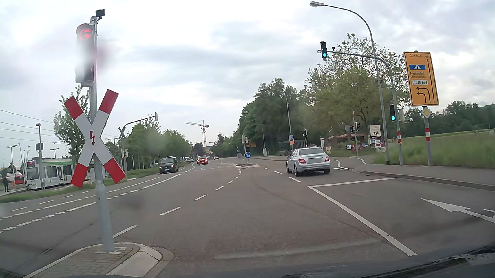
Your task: Follow the waypoints while adhering to traffic rules and regulations
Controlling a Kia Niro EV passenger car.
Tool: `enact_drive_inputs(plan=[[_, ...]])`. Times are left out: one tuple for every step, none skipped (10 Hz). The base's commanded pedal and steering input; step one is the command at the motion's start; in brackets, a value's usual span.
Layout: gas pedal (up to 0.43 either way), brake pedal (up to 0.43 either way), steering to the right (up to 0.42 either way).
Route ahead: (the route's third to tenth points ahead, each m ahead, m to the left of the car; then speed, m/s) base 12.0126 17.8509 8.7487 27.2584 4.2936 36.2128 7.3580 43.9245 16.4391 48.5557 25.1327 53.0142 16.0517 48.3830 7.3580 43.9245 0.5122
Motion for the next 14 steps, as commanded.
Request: enact_drive_inputs(plan=[[0.000,0.165,0.004],[0.000,0.159,0.004],[0.000,0.159,0.004],[0.000,0.152,0.004],[0.000,0.146,0.005],[0.000,0.146,0.005],[0.000,0.146,0.004],[0.000,0.146,0.004],[0.000,0.152,0.005],[0.000,0.165,0.005],[0.000,0.171,0.005],[0.000,0.171,0.005],[0.000,0.177,0.005],[0.000,0.183,0.005]])
